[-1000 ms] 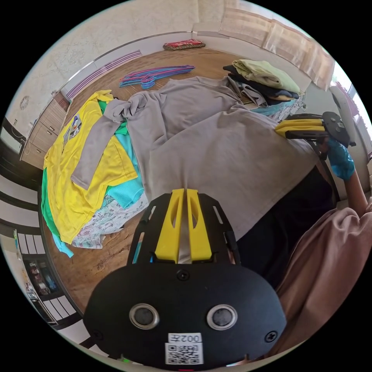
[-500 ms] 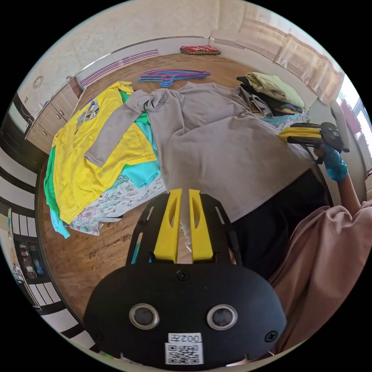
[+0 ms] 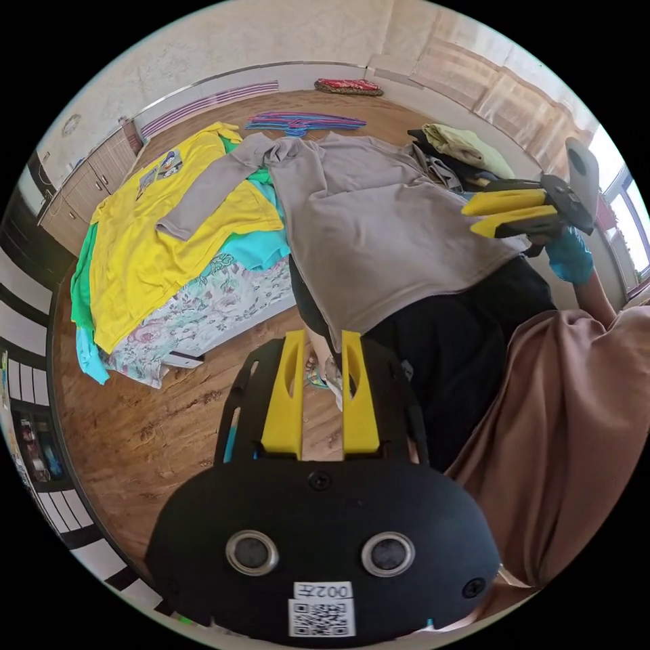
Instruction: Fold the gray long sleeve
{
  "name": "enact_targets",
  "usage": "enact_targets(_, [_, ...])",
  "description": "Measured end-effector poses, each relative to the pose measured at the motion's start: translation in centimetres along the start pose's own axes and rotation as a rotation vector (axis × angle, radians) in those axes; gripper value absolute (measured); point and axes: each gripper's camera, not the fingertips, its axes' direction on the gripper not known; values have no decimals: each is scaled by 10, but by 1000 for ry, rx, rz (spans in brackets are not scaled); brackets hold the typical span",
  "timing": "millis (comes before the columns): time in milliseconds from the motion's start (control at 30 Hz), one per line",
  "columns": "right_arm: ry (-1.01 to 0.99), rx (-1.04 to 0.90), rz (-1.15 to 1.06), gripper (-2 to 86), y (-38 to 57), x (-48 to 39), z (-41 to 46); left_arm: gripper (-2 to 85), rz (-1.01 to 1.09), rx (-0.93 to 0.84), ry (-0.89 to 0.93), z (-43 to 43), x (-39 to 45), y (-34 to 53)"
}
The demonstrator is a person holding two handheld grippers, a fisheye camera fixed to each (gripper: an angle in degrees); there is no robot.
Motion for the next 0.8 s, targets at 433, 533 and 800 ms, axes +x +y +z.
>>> enact_targets(433, [62, -108, -95, 67, -23, -55, 56, 39, -93, 105, 50, 17, -11, 44])
enact_targets(533, [78, -108, -73, 64, -24, -57, 60, 15, -124, 151, 85, 15, -15, 50])
enact_targets(800, [24, -69, -43, 80, -37, -66, 68, -13, -89, 188, 15, -7, -7, 57])
